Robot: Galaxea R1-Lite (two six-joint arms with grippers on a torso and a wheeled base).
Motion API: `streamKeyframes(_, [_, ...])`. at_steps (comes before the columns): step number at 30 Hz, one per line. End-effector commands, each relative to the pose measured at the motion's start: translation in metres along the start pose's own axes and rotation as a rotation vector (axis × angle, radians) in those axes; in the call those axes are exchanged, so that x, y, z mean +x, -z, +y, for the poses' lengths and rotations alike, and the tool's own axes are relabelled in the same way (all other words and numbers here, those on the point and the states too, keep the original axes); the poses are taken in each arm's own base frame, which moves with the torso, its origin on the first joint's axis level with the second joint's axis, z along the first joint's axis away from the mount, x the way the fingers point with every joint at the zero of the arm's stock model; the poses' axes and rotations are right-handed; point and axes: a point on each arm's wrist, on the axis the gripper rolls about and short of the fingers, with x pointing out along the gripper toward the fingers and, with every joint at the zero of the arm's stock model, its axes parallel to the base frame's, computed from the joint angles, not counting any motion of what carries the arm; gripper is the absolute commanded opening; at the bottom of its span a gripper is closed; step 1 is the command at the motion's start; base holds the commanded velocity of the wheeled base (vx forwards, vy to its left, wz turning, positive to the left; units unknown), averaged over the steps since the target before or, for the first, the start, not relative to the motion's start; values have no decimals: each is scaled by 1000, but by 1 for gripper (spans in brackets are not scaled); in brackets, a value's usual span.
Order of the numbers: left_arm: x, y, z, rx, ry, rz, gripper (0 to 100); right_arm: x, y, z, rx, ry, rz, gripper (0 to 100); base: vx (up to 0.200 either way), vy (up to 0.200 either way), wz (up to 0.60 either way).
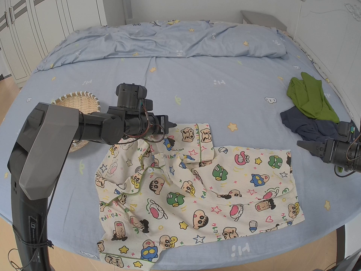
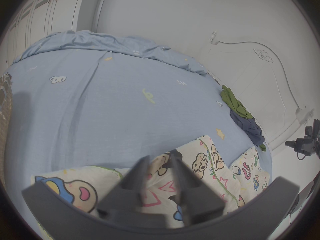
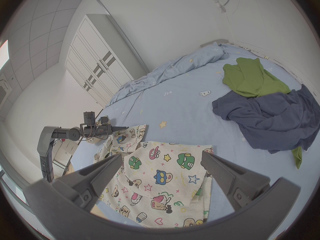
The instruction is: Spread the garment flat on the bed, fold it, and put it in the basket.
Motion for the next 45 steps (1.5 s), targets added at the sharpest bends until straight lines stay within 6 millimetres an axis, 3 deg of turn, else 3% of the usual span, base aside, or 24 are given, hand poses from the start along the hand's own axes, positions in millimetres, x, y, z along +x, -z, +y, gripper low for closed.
streamKeyframes(1, [2,2,1,0,0,4,0,0,0,0,-2,-1,-1,100,0,0,0])
streamKeyframes(8, [5,-2,4,-5,-4,-14,0,0,0,1,-1,-4,0,100,0,0,0])
streamKeyframes(14, [1,-17,13,-53,-16,-71,0,0,0,1,0,-4,-1,100,0,0,0])
streamKeyframes(26, [-22,-57,63,-129,-95,-214,0,0,-2,1,-6,-5,-17,100,0,0,0])
streamKeyframes(36, [-23,-61,80,-173,-119,-233,0,2,-1,-1,22,-2,-14,100,0,0,0])
streamKeyframes(41, [-26,-61,86,-178,-133,-237,0,10,6,-4,34,3,30,100,0,0,0])
streamKeyframes(45, [-26,-62,85,-177,-130,-237,0,24,28,-8,-32,7,130,100,0,0,0])
